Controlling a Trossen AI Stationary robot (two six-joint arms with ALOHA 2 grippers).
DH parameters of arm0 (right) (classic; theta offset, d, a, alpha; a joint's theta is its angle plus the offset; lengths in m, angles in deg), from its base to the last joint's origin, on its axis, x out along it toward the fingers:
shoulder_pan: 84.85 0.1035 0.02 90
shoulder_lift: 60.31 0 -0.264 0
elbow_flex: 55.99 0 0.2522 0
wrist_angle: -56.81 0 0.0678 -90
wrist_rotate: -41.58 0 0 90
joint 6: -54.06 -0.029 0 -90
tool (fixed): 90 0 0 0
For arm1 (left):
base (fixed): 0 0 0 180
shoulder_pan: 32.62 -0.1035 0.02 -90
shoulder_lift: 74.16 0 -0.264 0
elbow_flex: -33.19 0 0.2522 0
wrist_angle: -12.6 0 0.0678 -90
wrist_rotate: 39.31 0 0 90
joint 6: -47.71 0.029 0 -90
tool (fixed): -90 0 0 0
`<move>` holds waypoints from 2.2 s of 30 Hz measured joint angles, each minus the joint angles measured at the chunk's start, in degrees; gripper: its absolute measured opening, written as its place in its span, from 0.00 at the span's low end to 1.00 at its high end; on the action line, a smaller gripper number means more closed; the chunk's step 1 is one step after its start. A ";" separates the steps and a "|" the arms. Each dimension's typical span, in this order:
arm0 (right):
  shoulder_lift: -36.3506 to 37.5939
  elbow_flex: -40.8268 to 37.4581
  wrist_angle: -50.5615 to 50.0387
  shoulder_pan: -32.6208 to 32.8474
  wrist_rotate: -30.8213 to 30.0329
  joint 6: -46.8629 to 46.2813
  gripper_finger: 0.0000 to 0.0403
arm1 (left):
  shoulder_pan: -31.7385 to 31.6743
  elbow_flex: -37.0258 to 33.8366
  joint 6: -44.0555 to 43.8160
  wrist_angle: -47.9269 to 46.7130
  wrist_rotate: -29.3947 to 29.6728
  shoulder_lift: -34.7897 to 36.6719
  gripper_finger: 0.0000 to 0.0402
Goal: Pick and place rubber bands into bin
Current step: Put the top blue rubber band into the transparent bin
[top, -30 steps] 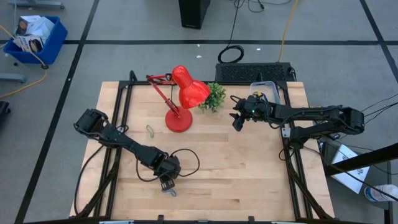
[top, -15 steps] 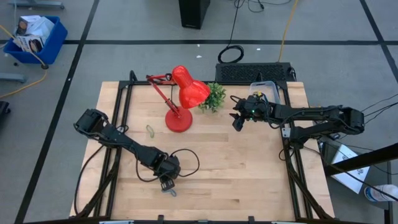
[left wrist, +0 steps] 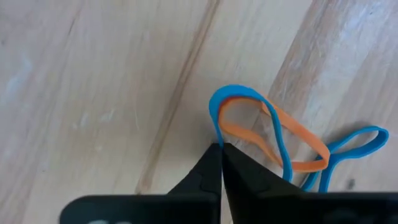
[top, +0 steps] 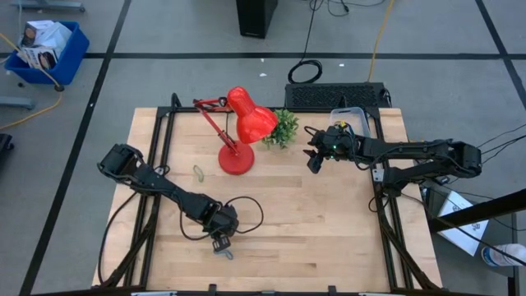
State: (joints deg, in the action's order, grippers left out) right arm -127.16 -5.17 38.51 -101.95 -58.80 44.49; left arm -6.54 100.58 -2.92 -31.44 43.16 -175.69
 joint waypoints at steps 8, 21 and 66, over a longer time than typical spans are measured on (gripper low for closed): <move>0.00 0.00 0.00 0.02 0.00 0.00 0.40 | 0.00 -0.07 2.64 -0.78 0.00 1.26 0.01; 0.02 0.00 0.00 0.00 0.00 0.24 0.40 | -0.11 -0.26 6.17 -1.60 2.48 5.81 0.00; -10.29 0.01 35.01 20.18 16.26 14.30 0.36 | -17.22 0.00 58.10 33.39 16.65 16.33 0.01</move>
State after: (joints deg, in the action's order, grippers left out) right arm -137.46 -5.16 73.52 -81.77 -42.53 58.80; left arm -23.76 100.58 55.18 1.95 59.81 -159.37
